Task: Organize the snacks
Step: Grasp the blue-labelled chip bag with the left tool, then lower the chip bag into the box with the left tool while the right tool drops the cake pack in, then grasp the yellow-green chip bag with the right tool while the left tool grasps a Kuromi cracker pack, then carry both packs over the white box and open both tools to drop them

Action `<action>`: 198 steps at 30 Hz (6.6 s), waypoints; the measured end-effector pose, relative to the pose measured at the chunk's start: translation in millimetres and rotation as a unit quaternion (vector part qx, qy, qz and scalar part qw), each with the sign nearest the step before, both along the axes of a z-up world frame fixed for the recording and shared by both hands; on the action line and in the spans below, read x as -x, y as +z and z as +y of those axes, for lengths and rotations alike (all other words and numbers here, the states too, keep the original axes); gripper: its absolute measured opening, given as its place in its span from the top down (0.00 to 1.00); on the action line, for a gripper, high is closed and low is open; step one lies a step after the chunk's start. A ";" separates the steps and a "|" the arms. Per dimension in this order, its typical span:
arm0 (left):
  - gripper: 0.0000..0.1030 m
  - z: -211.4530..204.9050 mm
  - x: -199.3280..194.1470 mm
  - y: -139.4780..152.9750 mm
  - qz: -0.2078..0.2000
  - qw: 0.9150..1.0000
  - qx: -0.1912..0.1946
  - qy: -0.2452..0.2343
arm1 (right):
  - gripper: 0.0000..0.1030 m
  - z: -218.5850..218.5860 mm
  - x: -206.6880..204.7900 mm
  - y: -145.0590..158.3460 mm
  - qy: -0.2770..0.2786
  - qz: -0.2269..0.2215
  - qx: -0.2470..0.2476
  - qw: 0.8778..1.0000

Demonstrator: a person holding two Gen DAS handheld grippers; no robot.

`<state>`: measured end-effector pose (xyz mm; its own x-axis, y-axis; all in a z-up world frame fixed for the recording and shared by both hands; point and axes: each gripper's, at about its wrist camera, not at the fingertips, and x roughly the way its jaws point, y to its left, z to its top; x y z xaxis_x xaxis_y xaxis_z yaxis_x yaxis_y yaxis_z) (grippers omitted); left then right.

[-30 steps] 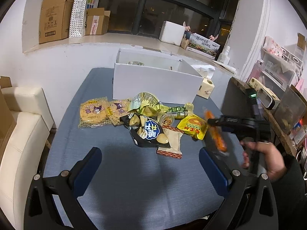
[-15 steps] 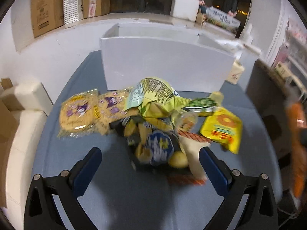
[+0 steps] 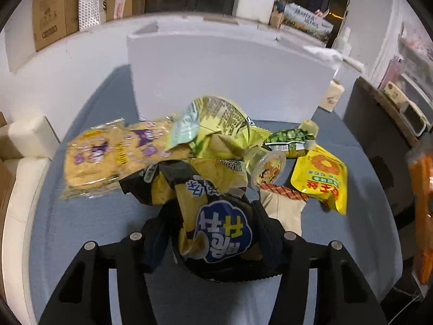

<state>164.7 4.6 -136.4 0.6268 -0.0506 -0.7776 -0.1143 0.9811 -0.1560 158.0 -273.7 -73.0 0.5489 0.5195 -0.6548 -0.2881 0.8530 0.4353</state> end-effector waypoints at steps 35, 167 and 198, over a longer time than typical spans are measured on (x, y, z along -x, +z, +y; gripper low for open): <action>0.41 44.6 -179.5 169.2 -0.159 0.986 0.006 -0.052 | 0.42 124.0 -254.7 84.0 0.036 -0.047 0.023 0.998; 0.27 57.9 -48.0 22.4 -0.032 0.989 -0.051 -0.132 | 0.33 46.1 5.3 17.0 0.104 -0.038 0.019 0.994; 0.00 53.2 -189.8 112.0 -0.084 0.993 -0.013 -0.086 | 0.09 125.4 -251.7 47.4 0.049 -0.015 0.059 0.997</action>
<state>354.5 57.8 -24.4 0.7320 -0.1501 -0.6646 0.0812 0.9877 -0.1337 409.7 -148.3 -25.5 0.5198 0.4919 -0.6984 -0.3841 0.8648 0.3233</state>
